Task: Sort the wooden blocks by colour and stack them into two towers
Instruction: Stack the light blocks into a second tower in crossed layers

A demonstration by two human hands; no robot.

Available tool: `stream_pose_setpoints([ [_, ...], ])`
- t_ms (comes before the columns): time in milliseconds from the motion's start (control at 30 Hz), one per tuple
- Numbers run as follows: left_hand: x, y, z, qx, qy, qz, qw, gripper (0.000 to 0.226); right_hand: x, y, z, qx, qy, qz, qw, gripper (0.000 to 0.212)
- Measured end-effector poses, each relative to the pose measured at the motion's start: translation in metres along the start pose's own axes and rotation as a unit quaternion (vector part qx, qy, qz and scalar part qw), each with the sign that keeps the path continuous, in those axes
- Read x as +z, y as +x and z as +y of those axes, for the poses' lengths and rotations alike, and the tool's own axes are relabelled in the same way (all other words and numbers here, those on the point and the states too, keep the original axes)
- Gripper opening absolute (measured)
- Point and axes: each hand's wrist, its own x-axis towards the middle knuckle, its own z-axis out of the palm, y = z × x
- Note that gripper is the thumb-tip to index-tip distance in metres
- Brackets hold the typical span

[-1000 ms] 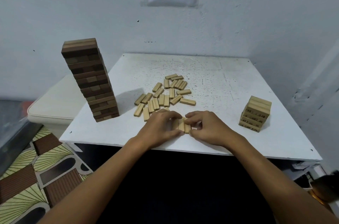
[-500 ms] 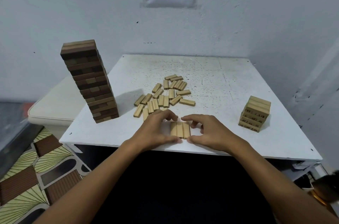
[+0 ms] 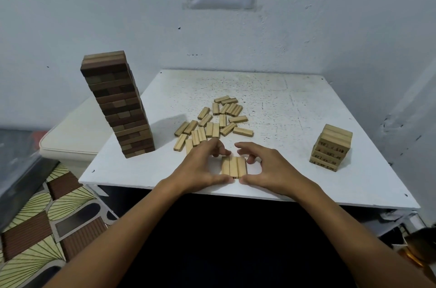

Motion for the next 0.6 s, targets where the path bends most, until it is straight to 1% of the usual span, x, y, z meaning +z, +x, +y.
stream_pose_setpoints([
  [167, 0.001, 0.003, -0.001, -0.020, -0.018, -0.003, 1.000, 0.055, 0.003, 0.002, -0.002, 0.014, 0.025, -0.005, 1.000, 0.084],
  [333, 0.001, 0.007, -0.002, -0.021, -0.023, 0.001, 1.000, 0.058, 0.002, 0.003, -0.006, -0.004, 0.013, 0.001, 1.000, 0.081],
  [433, -0.003, 0.016, 0.005, -0.003, -0.022, 0.002, 1.000, 0.059, -0.005, 0.003, -0.008, -0.020, -0.011, 0.026, 0.999, 0.080],
  [600, -0.013, 0.049, 0.038, 0.044, -0.017, -0.001, 0.999, 0.059, -0.043, 0.002, -0.014, -0.031, -0.028, 0.086, 0.995, 0.077],
])
